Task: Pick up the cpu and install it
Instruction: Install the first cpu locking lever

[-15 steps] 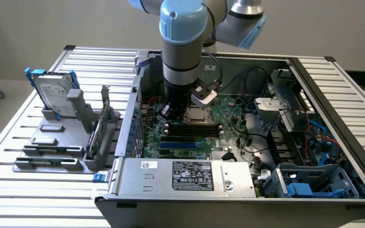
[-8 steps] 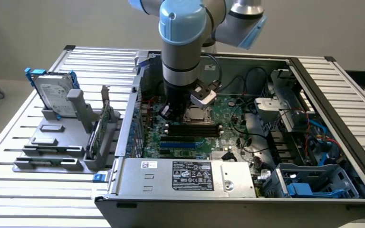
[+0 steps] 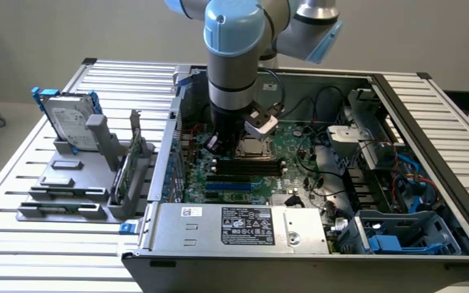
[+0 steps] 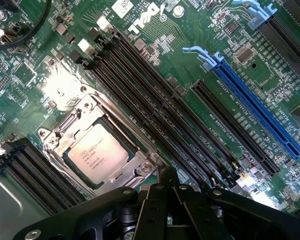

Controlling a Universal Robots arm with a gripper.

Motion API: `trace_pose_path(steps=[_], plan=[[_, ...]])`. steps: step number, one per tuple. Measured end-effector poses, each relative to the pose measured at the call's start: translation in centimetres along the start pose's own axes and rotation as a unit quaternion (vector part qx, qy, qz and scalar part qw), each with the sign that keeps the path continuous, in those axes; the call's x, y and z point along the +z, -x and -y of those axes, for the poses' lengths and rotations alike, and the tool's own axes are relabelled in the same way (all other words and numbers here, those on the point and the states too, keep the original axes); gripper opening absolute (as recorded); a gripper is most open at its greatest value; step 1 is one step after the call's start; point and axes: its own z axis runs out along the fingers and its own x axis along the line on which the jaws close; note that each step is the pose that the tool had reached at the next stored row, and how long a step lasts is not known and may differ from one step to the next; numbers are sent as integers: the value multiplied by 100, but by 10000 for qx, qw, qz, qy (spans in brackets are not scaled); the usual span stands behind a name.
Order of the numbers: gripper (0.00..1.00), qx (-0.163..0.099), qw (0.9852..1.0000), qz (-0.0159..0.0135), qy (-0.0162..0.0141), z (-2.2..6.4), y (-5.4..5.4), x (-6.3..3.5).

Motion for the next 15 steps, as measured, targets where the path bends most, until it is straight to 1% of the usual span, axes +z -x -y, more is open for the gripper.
trace_pose_path(steps=[3,7,10,13,15], plan=[[11,1,10000,-1,-2,9,-5,-46],[11,-4,10000,1,-1,27,-25,-157],[11,-54,10000,9,-11,48,-48,-239],[11,-247,9997,28,-32,55,-59,-280],[11,-410,9991,41,-50,57,-62,-299]])
